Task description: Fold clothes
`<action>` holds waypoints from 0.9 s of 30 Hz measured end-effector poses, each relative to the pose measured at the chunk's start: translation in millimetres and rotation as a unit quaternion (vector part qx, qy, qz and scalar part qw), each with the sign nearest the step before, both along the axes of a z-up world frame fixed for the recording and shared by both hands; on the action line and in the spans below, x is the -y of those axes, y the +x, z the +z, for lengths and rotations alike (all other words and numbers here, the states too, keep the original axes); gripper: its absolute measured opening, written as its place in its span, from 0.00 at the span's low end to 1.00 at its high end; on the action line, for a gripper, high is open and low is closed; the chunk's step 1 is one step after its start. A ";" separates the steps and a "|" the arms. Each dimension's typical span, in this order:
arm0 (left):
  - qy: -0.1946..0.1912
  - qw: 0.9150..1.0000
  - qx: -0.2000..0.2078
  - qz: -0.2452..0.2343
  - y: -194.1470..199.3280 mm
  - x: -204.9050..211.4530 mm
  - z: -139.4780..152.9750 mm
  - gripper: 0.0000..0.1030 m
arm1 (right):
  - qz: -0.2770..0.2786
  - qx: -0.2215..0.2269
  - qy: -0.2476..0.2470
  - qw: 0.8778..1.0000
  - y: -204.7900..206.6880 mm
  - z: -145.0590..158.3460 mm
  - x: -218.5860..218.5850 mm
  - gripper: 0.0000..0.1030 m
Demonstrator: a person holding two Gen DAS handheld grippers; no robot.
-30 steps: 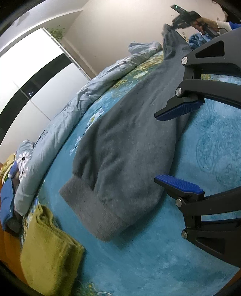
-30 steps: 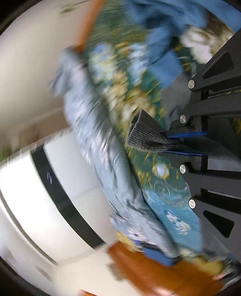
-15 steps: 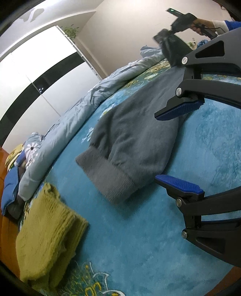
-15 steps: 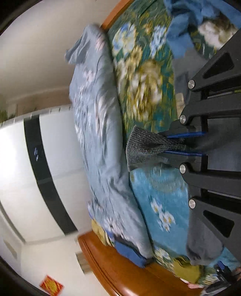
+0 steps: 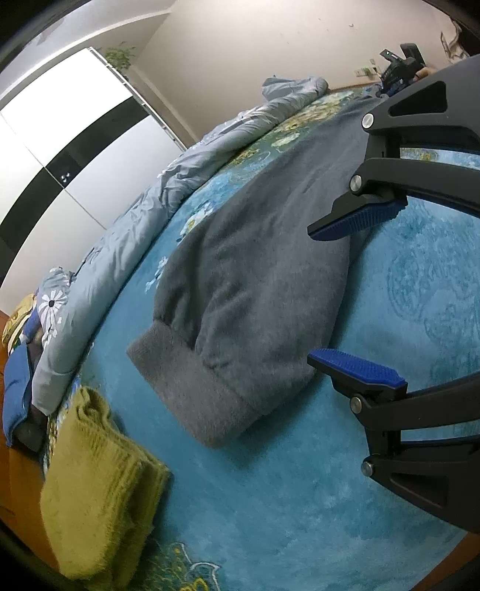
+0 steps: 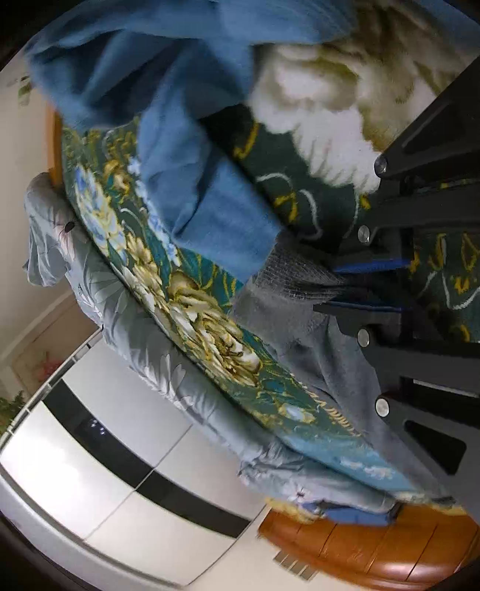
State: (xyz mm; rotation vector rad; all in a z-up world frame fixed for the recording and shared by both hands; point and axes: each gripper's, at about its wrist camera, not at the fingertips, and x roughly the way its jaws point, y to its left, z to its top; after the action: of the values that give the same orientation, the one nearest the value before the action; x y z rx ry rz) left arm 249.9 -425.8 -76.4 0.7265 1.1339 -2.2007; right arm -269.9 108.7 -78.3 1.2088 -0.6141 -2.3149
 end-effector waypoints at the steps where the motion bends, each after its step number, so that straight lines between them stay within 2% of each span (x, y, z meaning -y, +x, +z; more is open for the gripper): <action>1: -0.002 1.000 0.003 -0.002 -2.8 -1.6 0.7 0.61 | 0.000 -0.001 -0.003 1.000 0.7 0.2 -2.3 0.20; 2: -0.003 1.000 0.006 -0.004 -5.8 -3.4 1.2 0.61 | -0.001 -0.004 0.001 1.000 1.3 1.1 -3.1 0.28; 5: -0.005 1.000 0.012 -0.014 -13.8 -9.0 2.3 0.61 | -0.002 -0.003 0.004 1.000 -0.9 -0.9 -5.0 0.45; 10: -0.011 0.999 0.020 -0.029 -24.5 -20.9 6.3 0.61 | 0.003 0.012 -0.037 0.999 -13.1 -11.0 2.0 0.48; 12: -0.015 0.999 0.023 -0.033 -26.6 -24.4 8.8 0.61 | 0.005 0.009 -0.037 0.999 -15.9 -11.6 8.2 0.48; 14: -0.017 0.999 0.022 -0.034 -26.3 -25.2 10.8 0.61 | 0.004 0.005 -0.036 0.999 -17.2 -10.9 13.5 0.45; 15: -0.017 0.999 0.021 -0.034 -25.9 -25.3 11.8 0.61 | 0.001 0.004 -0.040 0.999 -16.7 -10.0 14.2 0.39; 16: -0.018 0.999 0.020 -0.034 -25.5 -25.5 12.7 0.61 | -0.001 0.002 -0.044 0.999 -16.0 -7.8 14.4 0.28; 17: -0.018 0.999 0.020 -0.034 -25.1 -25.7 13.7 0.61 | -0.003 -0.001 -0.047 0.999 -15.0 -4.7 14.1 0.24; 21: -0.012 0.999 0.012 -0.031 -19.9 -22.4 12.0 0.61 | 0.004 -0.038 -0.035 0.999 -6.8 26.7 20.6 0.19; 24: -0.004 1.000 0.002 -0.027 -13.5 -19.7 8.9 0.61 | 0.033 -0.103 0.018 0.994 10.6 75.1 47.3 0.18; 27: 0.004 1.000 -0.006 -0.018 -4.8 -15.2 4.1 0.61 | 0.080 -0.179 0.091 0.976 43.6 123.6 97.4 0.18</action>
State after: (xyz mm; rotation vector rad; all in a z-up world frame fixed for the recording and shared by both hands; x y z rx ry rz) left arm 245.1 -410.6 -72.3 0.7436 1.1447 -2.2348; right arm -226.3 11.3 45.3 0.8439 -0.1730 -2.4049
